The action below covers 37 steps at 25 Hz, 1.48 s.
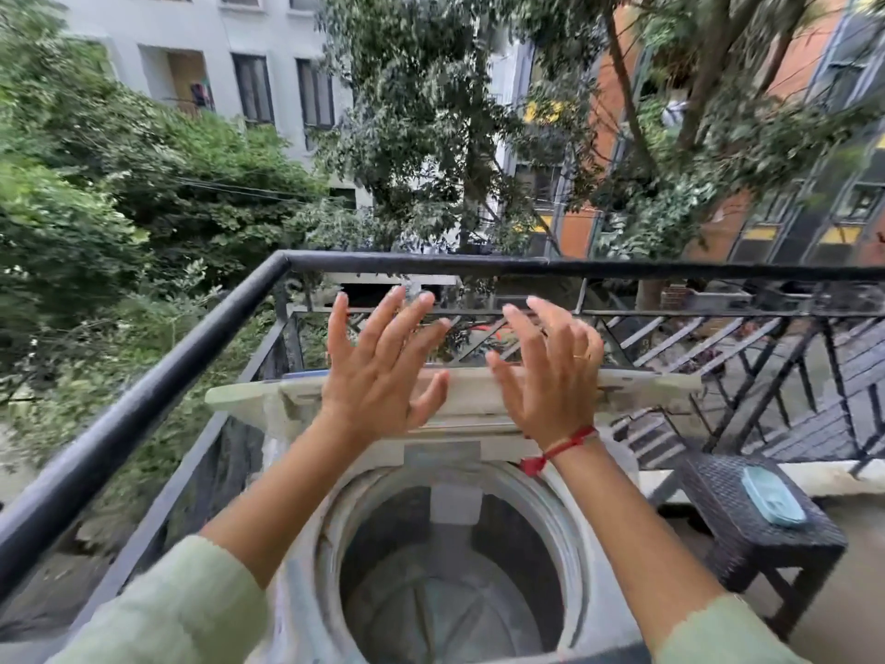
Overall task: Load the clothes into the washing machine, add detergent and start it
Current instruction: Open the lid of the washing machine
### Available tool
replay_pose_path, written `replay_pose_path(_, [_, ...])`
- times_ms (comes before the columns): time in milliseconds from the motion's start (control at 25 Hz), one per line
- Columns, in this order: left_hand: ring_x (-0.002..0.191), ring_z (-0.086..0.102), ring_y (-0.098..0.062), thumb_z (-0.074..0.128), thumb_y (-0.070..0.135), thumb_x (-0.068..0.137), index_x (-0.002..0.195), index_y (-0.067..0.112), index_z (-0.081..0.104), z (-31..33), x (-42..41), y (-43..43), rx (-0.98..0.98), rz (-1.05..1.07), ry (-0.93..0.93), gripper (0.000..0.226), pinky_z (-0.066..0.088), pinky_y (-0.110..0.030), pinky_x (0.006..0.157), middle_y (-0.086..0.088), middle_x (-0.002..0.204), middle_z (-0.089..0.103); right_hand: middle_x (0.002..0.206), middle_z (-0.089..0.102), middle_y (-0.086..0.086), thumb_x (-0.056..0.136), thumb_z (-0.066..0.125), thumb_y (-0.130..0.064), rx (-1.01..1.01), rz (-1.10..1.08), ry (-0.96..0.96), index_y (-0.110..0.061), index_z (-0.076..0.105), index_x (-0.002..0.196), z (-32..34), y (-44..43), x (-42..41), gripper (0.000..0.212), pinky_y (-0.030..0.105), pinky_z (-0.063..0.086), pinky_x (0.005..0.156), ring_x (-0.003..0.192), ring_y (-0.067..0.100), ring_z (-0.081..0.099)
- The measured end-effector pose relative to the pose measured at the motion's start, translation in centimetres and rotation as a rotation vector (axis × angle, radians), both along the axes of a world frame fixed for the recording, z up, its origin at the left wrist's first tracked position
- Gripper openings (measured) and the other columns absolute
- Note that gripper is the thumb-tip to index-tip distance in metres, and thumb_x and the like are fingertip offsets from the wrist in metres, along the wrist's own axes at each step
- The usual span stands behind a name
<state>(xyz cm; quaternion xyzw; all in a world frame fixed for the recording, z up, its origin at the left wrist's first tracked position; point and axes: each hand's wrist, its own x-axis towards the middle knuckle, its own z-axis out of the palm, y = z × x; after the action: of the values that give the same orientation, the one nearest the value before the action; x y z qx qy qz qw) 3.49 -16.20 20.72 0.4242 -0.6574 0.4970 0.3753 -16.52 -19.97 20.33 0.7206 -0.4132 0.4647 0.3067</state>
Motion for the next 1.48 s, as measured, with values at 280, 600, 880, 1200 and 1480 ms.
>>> replay_pose_path(280, [0.144, -0.018, -0.025, 0.015, 0.066, 0.089, 0.151, 0.024, -0.004, 6.3, 2.2, -9.3, 0.563, 0.271, 0.061, 0.077, -0.013, -0.066, 0.108, -0.003, 0.159, -0.009, 0.143, 0.044, 0.010, 0.091, 0.007, -0.061, 0.310, -0.062, -0.005, -0.022, 0.041, 0.139, 4.0, -8.8, 2.8, 0.070, 0.043, 0.033, 0.105, 0.129, 0.028, 0.044])
replay_pose_path(600, [0.144, -0.017, -0.024, 0.008, 0.068, 0.089, 0.150, 0.027, -0.002, 8.2, 4.8, -19.1, 0.920, 0.291, 0.089, 0.074, -0.015, -0.064, 0.107, -0.002, 0.159, -0.004, 0.157, 0.012, 0.008, 0.086, 0.008, -0.070, 0.591, -0.126, 0.063, -0.033, -0.001, 0.147, 6.2, -18.3, 5.3, 0.072, 0.043, 0.017, 0.114, 0.143, 0.024, 0.017])
replay_pose_path(880, [0.126, 0.046, -0.020, 0.030, 0.051, 0.094, 0.136, 0.023, 0.040, 7.7, 5.4, -20.4, 0.799, -0.019, 0.257, 0.052, 0.030, -0.048, 0.110, -0.001, 0.135, 0.051, 0.149, 0.035, 0.010, 0.087, 0.010, -0.063, 0.557, -0.136, 0.034, -0.029, 0.018, 0.146, 6.1, -20.4, 6.0, 0.069, 0.042, 0.032, 0.105, 0.134, 0.028, 0.036])
replay_pose_path(1200, [0.132, 0.038, -0.028, 0.038, 0.056, 0.088, 0.126, 0.021, 0.042, 0.9, 7.6, -14.6, 0.541, 0.079, 0.115, 0.052, 0.023, -0.055, 0.111, -0.007, 0.137, 0.043, 0.126, 0.056, 0.011, 0.086, 0.011, -0.061, 0.420, -0.082, -0.057, -0.016, 0.043, 0.133, 5.9, -18.1, 5.5, 0.072, 0.041, 0.041, 0.092, 0.112, 0.028, 0.052])
replay_pose_path(1480, [0.144, -0.016, -0.026, 0.024, 0.063, 0.091, 0.146, 0.031, -0.015, 0.3, 6.9, -13.4, 0.711, 0.184, 0.201, 0.076, -0.005, -0.062, 0.113, -0.001, 0.157, -0.014, 0.156, 0.008, 0.007, 0.094, 0.006, -0.056, 0.327, -0.115, 0.349, -0.021, -0.008, 0.147, 0.2, -14.3, 3.3, 0.065, 0.058, 0.014, 0.113, 0.143, 0.026, 0.015])
